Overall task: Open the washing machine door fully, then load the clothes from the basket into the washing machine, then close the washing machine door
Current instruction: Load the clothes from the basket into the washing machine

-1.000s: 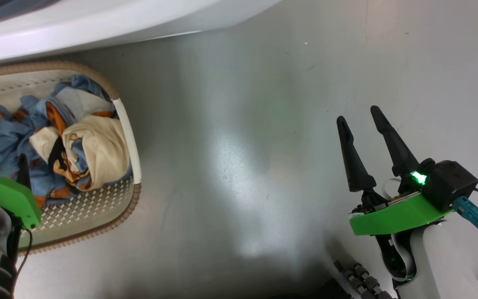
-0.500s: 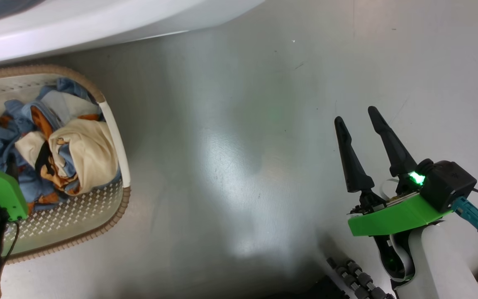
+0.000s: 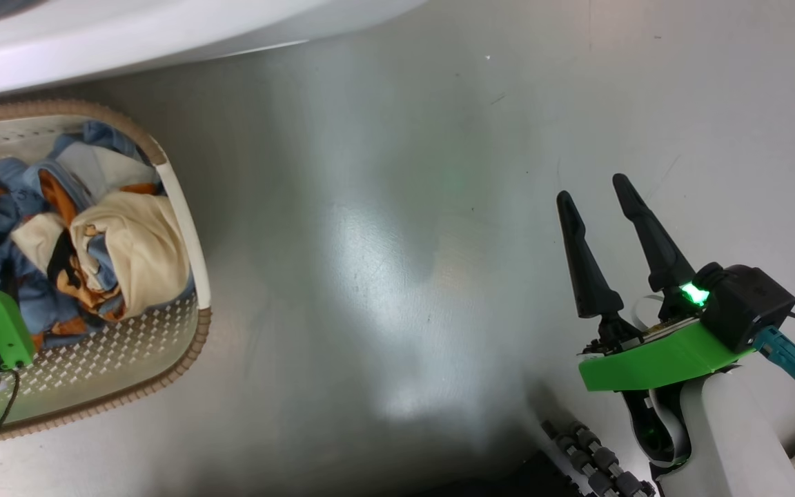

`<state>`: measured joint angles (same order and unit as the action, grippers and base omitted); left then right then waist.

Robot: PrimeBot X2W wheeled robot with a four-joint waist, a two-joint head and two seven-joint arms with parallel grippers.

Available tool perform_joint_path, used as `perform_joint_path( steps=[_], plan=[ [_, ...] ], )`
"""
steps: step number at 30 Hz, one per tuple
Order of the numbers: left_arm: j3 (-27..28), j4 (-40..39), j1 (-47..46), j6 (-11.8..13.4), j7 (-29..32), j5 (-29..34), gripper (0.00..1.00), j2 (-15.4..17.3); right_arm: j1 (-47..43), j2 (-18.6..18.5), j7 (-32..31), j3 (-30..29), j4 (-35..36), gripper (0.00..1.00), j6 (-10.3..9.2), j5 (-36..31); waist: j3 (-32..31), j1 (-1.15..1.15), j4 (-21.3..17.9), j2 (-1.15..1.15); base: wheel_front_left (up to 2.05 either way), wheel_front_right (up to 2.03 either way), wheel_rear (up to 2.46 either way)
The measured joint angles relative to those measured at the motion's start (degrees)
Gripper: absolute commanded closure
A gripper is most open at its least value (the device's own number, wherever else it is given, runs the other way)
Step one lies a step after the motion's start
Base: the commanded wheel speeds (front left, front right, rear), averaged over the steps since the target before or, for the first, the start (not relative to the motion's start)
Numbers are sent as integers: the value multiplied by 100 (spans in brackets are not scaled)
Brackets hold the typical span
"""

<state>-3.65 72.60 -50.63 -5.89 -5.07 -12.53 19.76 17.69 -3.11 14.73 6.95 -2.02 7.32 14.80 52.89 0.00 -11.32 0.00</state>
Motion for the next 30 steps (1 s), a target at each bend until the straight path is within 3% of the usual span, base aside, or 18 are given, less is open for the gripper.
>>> perform_joint_path(
  steps=[5,6,8,10,20,30],
  plan=[
    [-49,21,-32,-45,-5,-40,0,75,4,1,0,29,18,0,0,10,62,0,-48,0,0,0,0],
    [-49,25,-37,-52,-5,-54,9,89,6,1,0,41,20,0,0,18,76,0,-62,0,0,0,0],
    [-71,38,-49,-66,-4,-60,64,124,20,1,0,55,22,0,0,51,104,0,-93,1,0,0,0],
    [-82,52,-62,-94,-7,-120,100,136,37,1,0,55,37,0,0,51,125,0,-120,0,0,0,0],
    [-223,45,-127,-151,-653,-302,100,47,143,2,0,-71,67,0,0,48,-29,0,-62,0,0,0,0],
    [-750,-480,119,-151,-915,-822,100,-141,202,1,0,-142,18,0,0,-21,-455,0,158,0,0,0,0]
  ],
)
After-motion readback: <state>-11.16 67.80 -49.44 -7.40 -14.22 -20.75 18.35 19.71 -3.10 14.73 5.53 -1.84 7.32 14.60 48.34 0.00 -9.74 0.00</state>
